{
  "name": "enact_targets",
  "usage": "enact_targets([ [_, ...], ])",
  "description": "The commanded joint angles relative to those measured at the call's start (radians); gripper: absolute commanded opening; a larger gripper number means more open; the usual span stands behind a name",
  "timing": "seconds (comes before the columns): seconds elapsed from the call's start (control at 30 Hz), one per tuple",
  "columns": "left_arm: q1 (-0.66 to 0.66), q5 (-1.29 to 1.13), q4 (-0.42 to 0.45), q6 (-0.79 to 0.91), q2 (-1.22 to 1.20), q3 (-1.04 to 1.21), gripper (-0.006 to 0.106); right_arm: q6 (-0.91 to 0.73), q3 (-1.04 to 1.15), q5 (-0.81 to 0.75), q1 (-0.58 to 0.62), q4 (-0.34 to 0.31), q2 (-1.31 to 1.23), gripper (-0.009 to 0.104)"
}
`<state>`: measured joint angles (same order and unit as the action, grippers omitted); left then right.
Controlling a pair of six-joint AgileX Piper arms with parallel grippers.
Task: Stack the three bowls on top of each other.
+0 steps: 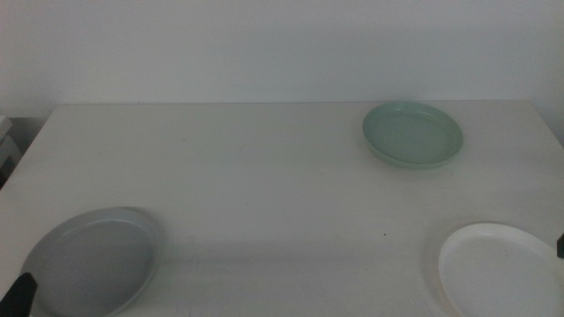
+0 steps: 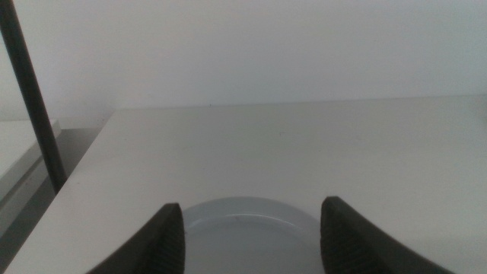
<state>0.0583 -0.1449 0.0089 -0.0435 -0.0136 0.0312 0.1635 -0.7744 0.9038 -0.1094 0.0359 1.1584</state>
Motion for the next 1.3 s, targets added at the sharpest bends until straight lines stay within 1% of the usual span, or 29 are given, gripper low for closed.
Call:
enact_targets([
  [0.0,0.006,0.079,-0.009,-0.011,-0.013,-0.005,0.061,-0.047,-0.034,-0.032,-0.037,0.002,0.033,0.094],
  [0.17,0.006,0.079,-0.009,-0.011,-0.013,-0.005,0.061,-0.178,-0.034,-0.066,-0.102,0.003,0.140,0.094],
  [0.37,0.006,0.079,-0.009,-0.011,-0.013,-0.005,0.061,-0.373,-0.034,-0.208,-0.138,0.005,0.297,0.091],
  [0.47,0.006,0.079,-0.009,-0.011,-0.013,-0.005,0.061,-0.417,-0.034,-0.273,-0.138,0.011,0.369,0.088],
  [0.57,0.006,0.079,-0.009,-0.011,-0.013,-0.005,0.061,-0.421,-0.034,-0.286,-0.138,0.011,0.429,0.082],
  [0.67,0.006,0.079,-0.009,-0.011,-0.013,-0.005,0.061,-0.421,-0.034,-0.287,-0.138,0.008,0.463,0.072],
  [0.77,0.006,0.079,-0.009,-0.011,-0.013,-0.005,0.061,-0.421,-0.034,-0.292,-0.138,0.008,0.473,0.056],
  [0.83,0.006,0.079,-0.009,-0.011,-0.013,-0.005,0.061,-0.421,-0.034,-0.290,-0.137,0.009,0.473,0.041],
  [0.93,0.006,0.079,-0.009,-0.011,-0.013,-0.005,0.061,-0.420,-0.034,-0.268,-0.136,0.009,0.470,0.013],
  [1.0,0.006,0.079,-0.009,-0.011,-0.013,-0.005,0.061,-0.416,-0.036,-0.238,-0.133,0.006,0.457,-0.001],
  [1.07,0.006,0.079,-0.009,-0.011,-0.013,-0.005,0.061,-0.399,-0.053,-0.195,-0.113,0.003,0.434,-0.001],
  [1.17,0.006,0.079,-0.009,-0.011,-0.013,-0.005,0.061,-0.356,-0.107,-0.129,-0.047,-0.002,0.385,-0.001],
  [1.27,0.006,0.079,-0.009,-0.011,-0.013,-0.005,0.061,-0.254,-0.187,-0.071,0.064,0.000,0.353,-0.001],
])
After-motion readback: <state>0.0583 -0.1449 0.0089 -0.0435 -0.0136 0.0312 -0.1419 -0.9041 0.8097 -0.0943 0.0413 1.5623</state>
